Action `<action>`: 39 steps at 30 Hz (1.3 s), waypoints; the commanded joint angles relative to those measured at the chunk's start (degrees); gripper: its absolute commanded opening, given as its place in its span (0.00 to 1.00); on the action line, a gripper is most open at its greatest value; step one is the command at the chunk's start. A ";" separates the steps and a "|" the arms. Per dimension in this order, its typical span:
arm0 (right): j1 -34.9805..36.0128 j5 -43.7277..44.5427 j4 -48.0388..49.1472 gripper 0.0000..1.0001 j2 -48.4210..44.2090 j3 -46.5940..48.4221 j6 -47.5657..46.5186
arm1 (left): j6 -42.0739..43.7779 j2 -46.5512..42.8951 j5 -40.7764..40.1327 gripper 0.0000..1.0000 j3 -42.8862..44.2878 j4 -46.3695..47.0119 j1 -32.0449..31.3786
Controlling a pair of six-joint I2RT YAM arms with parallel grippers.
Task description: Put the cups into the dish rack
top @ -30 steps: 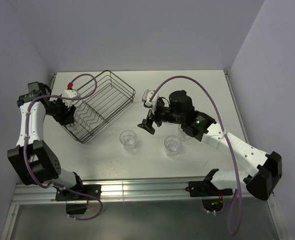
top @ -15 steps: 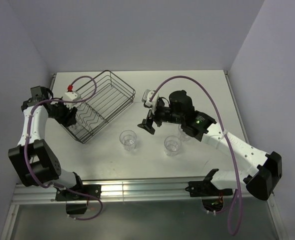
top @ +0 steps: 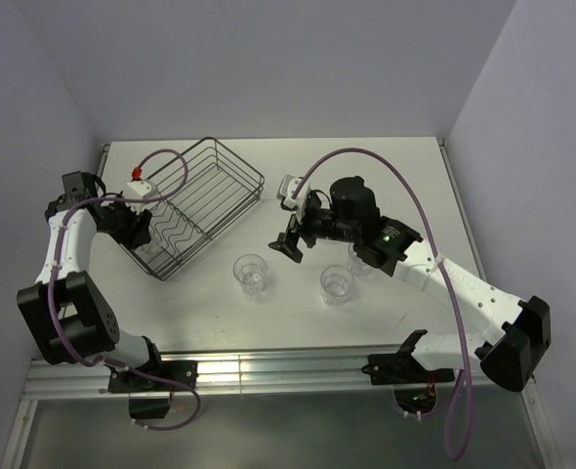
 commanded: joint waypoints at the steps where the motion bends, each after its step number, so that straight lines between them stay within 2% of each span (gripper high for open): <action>1: -0.33 -0.55 1.86 1.00 -0.02 1.70 -0.01 | -0.39 -0.89 0.86 0.05 -0.93 2.37 0.18; 9: -0.33 -0.38 1.77 1.00 0.07 1.88 0.08 | -0.30 -0.45 0.60 0.11 -2.78 3.95 0.18; 16: -0.33 -0.47 1.77 1.00 0.07 1.79 -0.01 | -0.04 -0.01 1.12 0.20 -3.39 3.86 0.18; 31: -0.33 -0.38 2.12 1.00 0.16 1.35 -0.27 | 0.84 -0.45 1.03 0.27 -5.06 3.43 0.09; 39: -0.33 -0.47 2.12 1.00 0.16 1.53 -0.27 | 0.93 -0.71 1.21 0.38 -5.77 3.69 -0.26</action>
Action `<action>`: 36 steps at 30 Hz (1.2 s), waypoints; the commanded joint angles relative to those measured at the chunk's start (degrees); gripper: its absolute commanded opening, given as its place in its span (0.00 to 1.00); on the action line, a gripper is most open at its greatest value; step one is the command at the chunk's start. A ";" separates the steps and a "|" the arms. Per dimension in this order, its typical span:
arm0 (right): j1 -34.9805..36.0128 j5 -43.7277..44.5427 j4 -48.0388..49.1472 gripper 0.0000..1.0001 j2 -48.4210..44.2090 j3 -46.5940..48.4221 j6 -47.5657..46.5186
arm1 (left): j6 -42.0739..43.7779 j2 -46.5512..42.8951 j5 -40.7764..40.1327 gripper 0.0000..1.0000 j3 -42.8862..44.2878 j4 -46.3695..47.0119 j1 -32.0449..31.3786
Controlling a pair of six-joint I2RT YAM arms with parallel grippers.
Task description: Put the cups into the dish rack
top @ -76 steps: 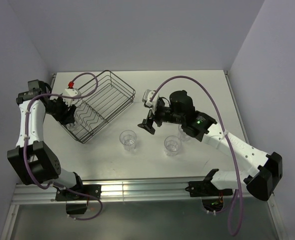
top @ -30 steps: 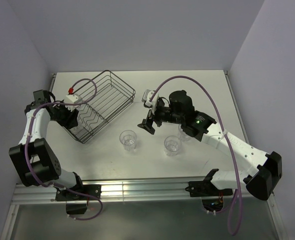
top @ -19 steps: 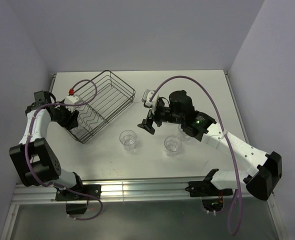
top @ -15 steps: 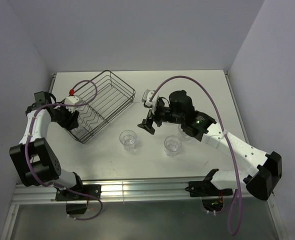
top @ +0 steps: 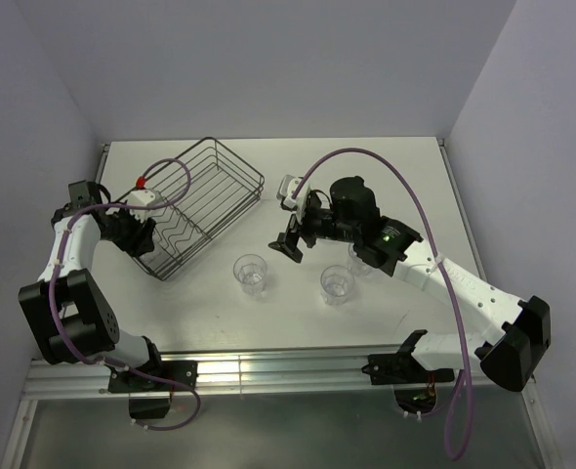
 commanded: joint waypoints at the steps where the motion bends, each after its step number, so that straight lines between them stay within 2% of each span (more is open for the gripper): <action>1: -0.42 -0.49 2.02 1.00 0.16 1.53 -0.27 | 0.77 -0.73 1.28 0.39 -0.61 0.61 -0.24; 8: -0.33 -0.49 1.93 1.00 0.24 1.53 -0.36 | 0.77 -0.21 1.01 0.43 -0.61 0.52 -0.77; 9: -0.33 -0.49 1.93 1.00 0.24 1.53 -0.36 | 0.69 -0.21 1.01 0.48 -0.61 0.34 -0.86; 17: -0.33 -0.93 2.10 1.00 0.42 1.35 -0.36 | -0.02 -0.47 0.49 0.65 -1.31 1.49 -1.30; 18: -0.33 -0.93 2.19 1.00 0.42 1.35 -0.36 | -0.19 -0.47 0.49 0.69 -1.31 1.49 -1.30; 26: -0.33 -0.93 2.19 1.00 0.33 1.18 -0.54 | -0.54 -0.56 0.75 0.76 0.18 0.61 -1.65; 27: -0.33 -0.93 2.28 1.00 0.33 1.18 -0.54 | -0.63 -0.99 0.84 0.82 0.53 0.08 -1.65; 28: -0.33 -0.93 2.28 1.00 0.33 1.18 -0.54 | -0.81 -1.26 1.01 0.83 1.14 -0.01 -1.82; 36: -0.33 -1.19 2.10 1.00 -0.19 1.00 -0.45 | -2.74 -4.16 1.36 0.86 3.25 -1.33 -2.61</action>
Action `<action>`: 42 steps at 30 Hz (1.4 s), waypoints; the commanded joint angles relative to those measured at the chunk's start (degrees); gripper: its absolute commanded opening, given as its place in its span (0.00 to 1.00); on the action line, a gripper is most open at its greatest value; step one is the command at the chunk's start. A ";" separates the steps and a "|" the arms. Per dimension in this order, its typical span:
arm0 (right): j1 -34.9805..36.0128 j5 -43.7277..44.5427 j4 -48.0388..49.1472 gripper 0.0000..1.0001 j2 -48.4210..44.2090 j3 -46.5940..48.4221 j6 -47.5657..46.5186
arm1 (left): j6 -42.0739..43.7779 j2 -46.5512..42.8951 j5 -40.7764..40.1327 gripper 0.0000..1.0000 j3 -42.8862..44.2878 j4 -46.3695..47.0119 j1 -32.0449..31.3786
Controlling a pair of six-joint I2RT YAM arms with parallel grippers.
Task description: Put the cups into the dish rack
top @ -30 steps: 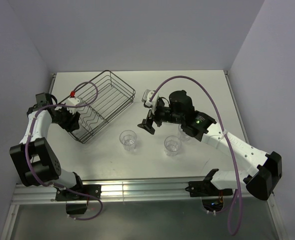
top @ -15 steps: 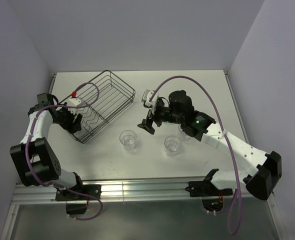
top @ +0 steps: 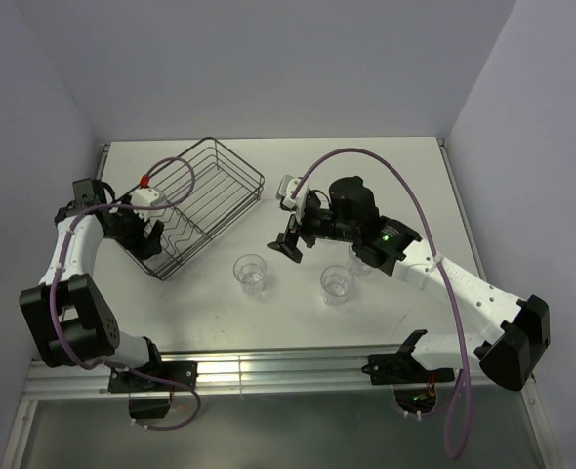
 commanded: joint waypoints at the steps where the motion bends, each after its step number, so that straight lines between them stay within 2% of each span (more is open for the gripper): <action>1: -0.33 -1.04 2.02 1.00 -0.61 1.00 -0.49 | -1.49 -3.53 1.69 0.86 4.02 -1.26 -0.56; 5: -0.33 -1.13 1.93 1.00 -1.05 0.91 -0.49 | -3.07 -4.93 1.87 0.88 6.74 -2.58 -1.17; 6: -0.33 -1.04 1.93 1.00 -1.05 0.91 -0.41 | -3.17 -5.20 1.70 0.94 8.06 -2.84 -1.18; 8: -0.33 -0.95 1.93 1.00 -1.23 0.91 -0.41 | -3.69 -5.64 1.78 0.99 9.29 -3.72 -1.18; 16: -1.73 0.11 1.14 1.00 -2.02 -0.14 0.38 | -8.34 -8.01 2.23 0.99 16.15 -4.78 -3.10; 24: -7.27 0.80 -4.66 1.00 -1.14 1.88 3.20 | -23.63 -13.63 -1.03 0.99 15.10 2.68 -11.89; 27: -7.36 3.53 -10.27 1.00 1.22 5.12 2.93 | -32.24 -15.92 -1.82 0.99 12.56 7.60 -14.79; 28: -7.10 4.32 -13.60 1.00 2.28 6.26 3.80 | -37.83 -16.71 -2.87 0.99 11.68 12.05 -15.67; 31: -6.49 4.85 -16.35 1.00 6.15 9.00 6.35 | -46.29 -19.35 -6.56 0.99 9.13 16.92 -16.03; 37: 1.15 11.88 -17.57 0.98 12.12 10.22 7.06 | -50.80 -19.96 -9.02 0.99 10.35 17.90 -16.03; 42: 3.88 13.99 -24.78 0.89 23.63 20.67 11.01 | -54.84 -20.76 -11.57 0.99 10.79 17.81 -16.12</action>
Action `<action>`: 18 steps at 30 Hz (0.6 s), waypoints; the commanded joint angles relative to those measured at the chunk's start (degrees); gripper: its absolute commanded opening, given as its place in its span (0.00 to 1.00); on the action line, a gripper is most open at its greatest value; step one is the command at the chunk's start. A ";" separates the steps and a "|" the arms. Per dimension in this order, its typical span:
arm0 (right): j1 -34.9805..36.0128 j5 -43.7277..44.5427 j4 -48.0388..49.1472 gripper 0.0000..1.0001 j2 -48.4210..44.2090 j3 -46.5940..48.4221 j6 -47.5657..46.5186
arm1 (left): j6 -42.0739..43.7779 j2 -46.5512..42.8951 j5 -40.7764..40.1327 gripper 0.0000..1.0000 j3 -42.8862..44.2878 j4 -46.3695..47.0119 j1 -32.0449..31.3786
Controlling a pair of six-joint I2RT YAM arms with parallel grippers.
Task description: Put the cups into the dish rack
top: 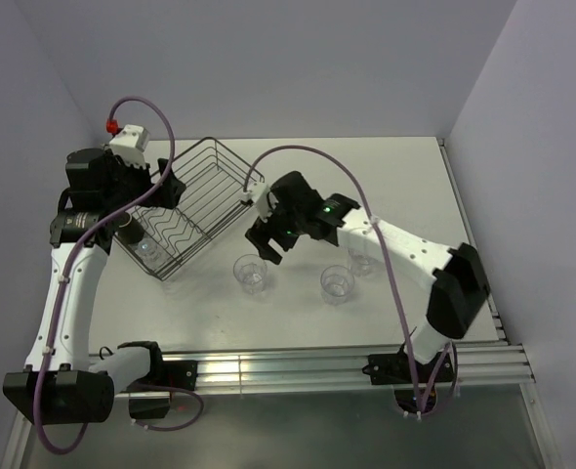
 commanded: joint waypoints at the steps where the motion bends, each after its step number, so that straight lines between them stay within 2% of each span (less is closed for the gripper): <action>1: 0.76 4.09 -6.47 0.88 6.91 9.00 3.78 | -5.21 -1.92 -3.77 0.99 1.59 2.42 -0.10; 5: 1.90 6.37 -8.59 0.86 11.33 12.72 4.66 | -5.13 -2.62 -5.71 0.99 1.16 2.07 -0.18; 12: 3.49 7.00 -10.35 0.73 16.96 14.92 4.76 | -6.18 -2.53 -4.40 0.99 1.24 1.55 -0.10; 18: 4.28 5.85 -9.56 0.66 18.63 13.78 4.93 | -6.09 -1.65 -3.34 0.99 1.42 1.01 -0.10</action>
